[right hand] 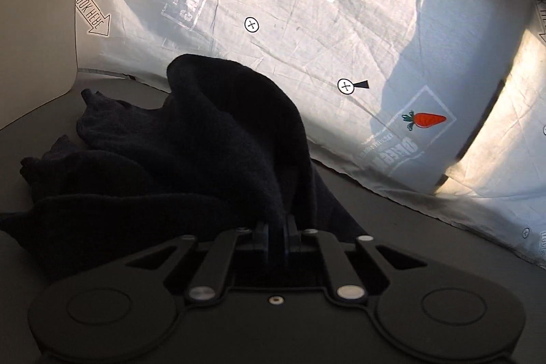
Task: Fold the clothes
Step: 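Pull the navy sweater out onto the open table with both tools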
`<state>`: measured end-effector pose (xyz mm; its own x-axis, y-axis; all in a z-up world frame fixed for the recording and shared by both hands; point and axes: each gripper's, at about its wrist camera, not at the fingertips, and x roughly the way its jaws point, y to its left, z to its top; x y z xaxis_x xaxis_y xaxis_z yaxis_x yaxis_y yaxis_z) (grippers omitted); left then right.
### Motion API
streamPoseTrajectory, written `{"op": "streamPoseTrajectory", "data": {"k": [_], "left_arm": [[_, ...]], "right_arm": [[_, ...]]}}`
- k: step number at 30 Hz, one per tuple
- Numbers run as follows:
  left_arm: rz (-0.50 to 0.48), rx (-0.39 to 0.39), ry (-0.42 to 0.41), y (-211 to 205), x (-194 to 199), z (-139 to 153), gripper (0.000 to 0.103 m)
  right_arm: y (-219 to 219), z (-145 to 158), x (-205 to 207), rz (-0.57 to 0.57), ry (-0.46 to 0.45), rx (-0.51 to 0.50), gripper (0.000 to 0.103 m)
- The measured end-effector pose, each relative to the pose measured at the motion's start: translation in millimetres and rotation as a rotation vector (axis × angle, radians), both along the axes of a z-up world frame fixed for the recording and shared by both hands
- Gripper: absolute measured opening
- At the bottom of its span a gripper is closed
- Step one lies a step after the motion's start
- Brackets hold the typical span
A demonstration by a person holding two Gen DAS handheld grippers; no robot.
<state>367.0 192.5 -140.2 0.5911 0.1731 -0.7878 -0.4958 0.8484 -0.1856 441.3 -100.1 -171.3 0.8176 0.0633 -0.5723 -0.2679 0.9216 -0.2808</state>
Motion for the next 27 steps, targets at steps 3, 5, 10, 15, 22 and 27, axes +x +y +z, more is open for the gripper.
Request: {"op": "streamPoseTrajectory", "data": {"k": [3,5,10,15,22,27], "left_arm": [[-0.020,0.004,-0.030,-26,-23,11,0.095],[-0.028,-0.001,-0.034,-45,-40,14,0.095],[-0.066,-0.004,-0.019,-95,-76,15,0.095],[-0.072,-0.006,-0.015,-121,-106,10,0.095],[-0.080,-0.002,-0.016,-149,-111,6,0.095],[-0.133,-0.012,0.000,-170,-81,-1,0.095]], "right_arm": [[-59,10,-38,-0.077,-0.010,-0.034,0.007],[-100,14,-58,-0.161,-0.026,-0.080,0.007],[-216,27,-88,-0.447,-0.063,-0.142,0.007],[-312,33,-105,-0.763,-0.047,-0.091,0.010],[-347,18,-134,-0.810,0.011,-0.076,0.055],[-340,30,-134,-0.704,-0.035,0.011,0.069]]}}
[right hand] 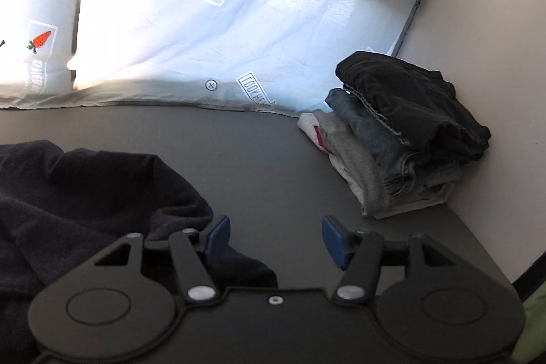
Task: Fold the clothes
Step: 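Pull the navy sweater out onto the open table with both tools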
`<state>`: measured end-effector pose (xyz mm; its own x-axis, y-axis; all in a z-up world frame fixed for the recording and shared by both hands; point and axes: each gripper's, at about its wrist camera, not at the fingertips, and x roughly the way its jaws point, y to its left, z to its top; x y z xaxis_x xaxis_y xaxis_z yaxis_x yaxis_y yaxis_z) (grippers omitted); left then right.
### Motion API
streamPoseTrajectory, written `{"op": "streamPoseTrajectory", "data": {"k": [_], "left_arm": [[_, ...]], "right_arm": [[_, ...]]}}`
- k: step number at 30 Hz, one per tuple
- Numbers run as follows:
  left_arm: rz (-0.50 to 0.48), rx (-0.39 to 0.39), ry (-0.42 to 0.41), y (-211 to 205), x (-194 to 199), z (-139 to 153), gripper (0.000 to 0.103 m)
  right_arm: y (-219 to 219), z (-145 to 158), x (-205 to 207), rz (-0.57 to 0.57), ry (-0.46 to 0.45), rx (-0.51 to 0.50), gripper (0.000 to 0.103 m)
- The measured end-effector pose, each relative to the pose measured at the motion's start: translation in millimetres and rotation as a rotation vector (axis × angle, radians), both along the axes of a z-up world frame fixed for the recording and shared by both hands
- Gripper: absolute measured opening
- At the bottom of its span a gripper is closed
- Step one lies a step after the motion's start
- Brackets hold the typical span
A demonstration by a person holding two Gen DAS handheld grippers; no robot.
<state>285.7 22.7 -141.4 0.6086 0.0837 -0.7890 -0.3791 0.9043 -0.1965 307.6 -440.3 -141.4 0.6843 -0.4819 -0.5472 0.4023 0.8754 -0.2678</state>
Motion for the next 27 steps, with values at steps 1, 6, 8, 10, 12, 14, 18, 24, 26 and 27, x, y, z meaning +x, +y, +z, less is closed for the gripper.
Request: {"op": "streamPoseTrajectory", "data": {"k": [1,6,8,10,12,14,18,24,26,27], "left_arm": [[-0.015,-0.003,0.005,-5,8,-2,0.095],[-0.090,-0.020,0.018,-32,58,-13,0.095],[-0.116,-0.031,0.025,-43,78,-16,0.095],[-0.151,-0.029,0.033,-57,101,-18,0.095],[-0.185,-0.009,0.041,-70,121,-21,0.096],[-0.217,0.013,0.055,-83,141,-27,0.096],[-0.289,0.032,0.085,-110,178,-44,0.096],[-0.390,0.072,0.162,-149,219,-79,0.088],[-0.419,0.087,0.185,-157,221,-89,0.086],[-0.425,0.094,0.201,-160,219,-93,0.086]], "right_arm": [[1,1,7,0.027,-0.009,0.014,0.071],[5,-1,47,0.126,-0.008,0.069,0.077],[5,-3,67,0.149,-0.003,0.093,0.082],[3,-6,93,0.153,0.004,0.113,0.083],[1,-9,119,0.157,0.011,0.133,0.083],[0,-13,143,0.161,0.013,0.157,0.083],[-7,-36,195,0.126,0.032,0.249,0.083],[4,-83,196,0.123,0.172,0.372,0.074],[14,-92,177,0.140,0.201,0.378,0.072],[21,-94,166,0.166,0.215,0.359,0.070]]}}
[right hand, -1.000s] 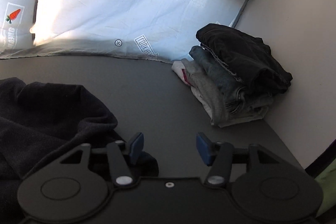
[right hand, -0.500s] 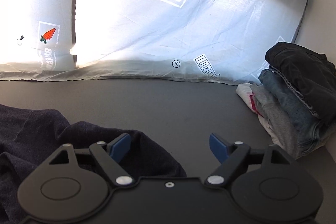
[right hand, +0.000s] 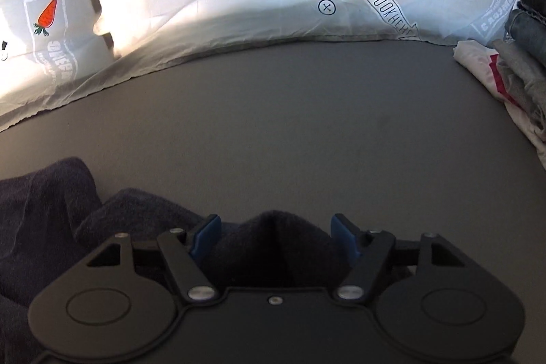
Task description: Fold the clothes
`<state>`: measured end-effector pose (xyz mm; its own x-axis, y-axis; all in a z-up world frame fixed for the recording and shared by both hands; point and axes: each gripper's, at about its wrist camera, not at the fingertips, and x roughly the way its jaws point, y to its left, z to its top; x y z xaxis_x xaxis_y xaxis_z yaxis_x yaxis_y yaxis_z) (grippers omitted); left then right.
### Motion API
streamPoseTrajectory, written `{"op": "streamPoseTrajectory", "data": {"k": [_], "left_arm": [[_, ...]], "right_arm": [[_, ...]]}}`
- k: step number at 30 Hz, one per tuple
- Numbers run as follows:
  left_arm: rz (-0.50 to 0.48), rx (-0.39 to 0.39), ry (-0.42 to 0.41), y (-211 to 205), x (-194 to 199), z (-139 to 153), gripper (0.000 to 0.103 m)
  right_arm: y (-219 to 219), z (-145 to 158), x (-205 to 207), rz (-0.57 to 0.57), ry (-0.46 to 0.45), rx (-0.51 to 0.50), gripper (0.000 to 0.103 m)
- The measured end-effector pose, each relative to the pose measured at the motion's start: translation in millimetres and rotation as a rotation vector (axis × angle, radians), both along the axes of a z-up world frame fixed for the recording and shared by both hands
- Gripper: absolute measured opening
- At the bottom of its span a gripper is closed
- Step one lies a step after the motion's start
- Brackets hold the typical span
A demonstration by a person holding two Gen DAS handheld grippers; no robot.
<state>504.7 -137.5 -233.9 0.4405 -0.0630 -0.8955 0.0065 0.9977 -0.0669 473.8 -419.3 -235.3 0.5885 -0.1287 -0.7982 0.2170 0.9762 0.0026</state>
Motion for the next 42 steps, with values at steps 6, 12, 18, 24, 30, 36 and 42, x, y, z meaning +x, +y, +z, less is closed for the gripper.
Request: {"op": "streamPoseTrajectory", "data": {"k": [6,12,18,24,30,36,42], "left_arm": [[0.008,0.019,0.061,-3,-19,-14,0.086],[0.002,0.009,0.062,2,-19,-10,0.087],[-0.001,0.025,0.069,-2,-18,-20,0.089],[-0.016,0.024,0.060,0,-19,-23,0.094],[-0.008,0.030,0.058,-2,-16,-24,0.095],[0.051,-0.043,0.052,12,-19,-19,0.095],[0.178,-0.098,-0.004,47,-29,-2,0.094]], "right_arm": [[55,1,-64,0.178,0.009,-0.165,0.064],[63,16,-59,0.213,-0.033,-0.223,0.061],[46,20,-19,0.191,-0.071,-0.113,0.063],[46,-1,12,0.226,0.023,-0.051,0.070],[51,5,28,0.314,-0.054,0.068,0.071],[73,-3,50,0.371,-0.013,0.108,0.072],[78,-16,48,0.309,0.029,0.124,0.070]]}}
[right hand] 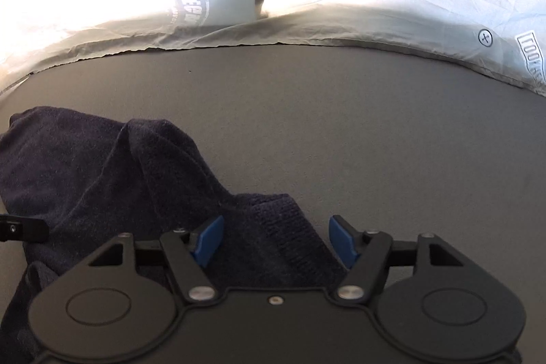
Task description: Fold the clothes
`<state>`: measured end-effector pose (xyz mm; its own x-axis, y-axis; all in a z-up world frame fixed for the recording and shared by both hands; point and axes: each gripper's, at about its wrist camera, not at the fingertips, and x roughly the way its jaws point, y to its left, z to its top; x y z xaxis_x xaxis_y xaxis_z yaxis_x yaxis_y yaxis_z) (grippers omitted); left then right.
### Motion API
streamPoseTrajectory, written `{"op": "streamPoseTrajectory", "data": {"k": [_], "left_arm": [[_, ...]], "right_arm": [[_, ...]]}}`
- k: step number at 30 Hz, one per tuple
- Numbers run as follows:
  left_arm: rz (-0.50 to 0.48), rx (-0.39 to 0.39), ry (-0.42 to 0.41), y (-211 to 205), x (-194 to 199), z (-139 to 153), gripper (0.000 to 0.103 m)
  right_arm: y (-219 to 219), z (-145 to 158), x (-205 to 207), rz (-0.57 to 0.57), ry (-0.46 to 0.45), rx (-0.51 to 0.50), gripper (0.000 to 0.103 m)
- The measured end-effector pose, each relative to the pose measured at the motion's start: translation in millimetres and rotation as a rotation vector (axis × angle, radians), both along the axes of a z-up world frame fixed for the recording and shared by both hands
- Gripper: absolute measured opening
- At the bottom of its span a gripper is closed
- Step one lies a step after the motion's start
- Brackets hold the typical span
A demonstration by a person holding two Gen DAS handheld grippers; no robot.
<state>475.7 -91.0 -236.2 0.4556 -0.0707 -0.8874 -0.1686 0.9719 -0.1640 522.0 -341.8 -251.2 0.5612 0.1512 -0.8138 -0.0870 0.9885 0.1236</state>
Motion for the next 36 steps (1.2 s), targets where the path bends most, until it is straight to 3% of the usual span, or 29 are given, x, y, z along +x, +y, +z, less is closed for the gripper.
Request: {"op": "streamPoseTrajectory", "data": {"k": [4,7,8,9,11,15,20,23,28,30,31,32,36], "left_arm": [[0.122,0.090,-0.031,39,0,7,0.094],[0.227,0.165,-0.013,77,8,4,0.094],[0.256,0.192,0.011,90,13,1,0.094],[0.272,0.223,0.036,98,19,-4,0.094],[0.283,0.261,0.061,113,29,-14,0.094],[0.287,0.178,0.023,133,39,-20,0.095],[0.246,0.136,-0.016,144,37,-19,0.089],[0.243,0.129,-0.031,150,30,-19,0.089],[0.261,0.098,-0.038,161,12,-16,0.089],[0.274,0.078,-0.032,164,3,-14,0.089],[0.279,0.069,-0.032,164,-2,-11,0.089],[0.283,0.062,-0.035,164,-9,-8,0.089],[0.266,0.034,-0.048,152,-37,5,0.089]], "right_arm": [[-1,-2,-6,-0.001,-0.026,0.012,0.064],[2,-2,-10,-0.009,-0.041,0.055,0.039],[4,-1,-11,-0.013,-0.051,0.065,0.023],[8,0,-11,-0.018,-0.065,0.051,0.018],[16,1,-10,-0.028,-0.089,0.004,0.015],[27,4,4,-0.063,-0.115,-0.080,0.012],[47,20,49,-0.089,-0.207,-0.213,0.011],[67,34,92,-0.058,-0.262,-0.210,0.010],[135,61,148,0.148,-0.345,-0.248,0.013],[163,63,157,0.213,-0.321,-0.296,0.031],[175,61,155,0.236,-0.321,-0.326,0.033],[180,62,145,0.261,-0.335,-0.338,0.036],[176,65,87,0.306,-0.372,-0.354,0.063]]}}
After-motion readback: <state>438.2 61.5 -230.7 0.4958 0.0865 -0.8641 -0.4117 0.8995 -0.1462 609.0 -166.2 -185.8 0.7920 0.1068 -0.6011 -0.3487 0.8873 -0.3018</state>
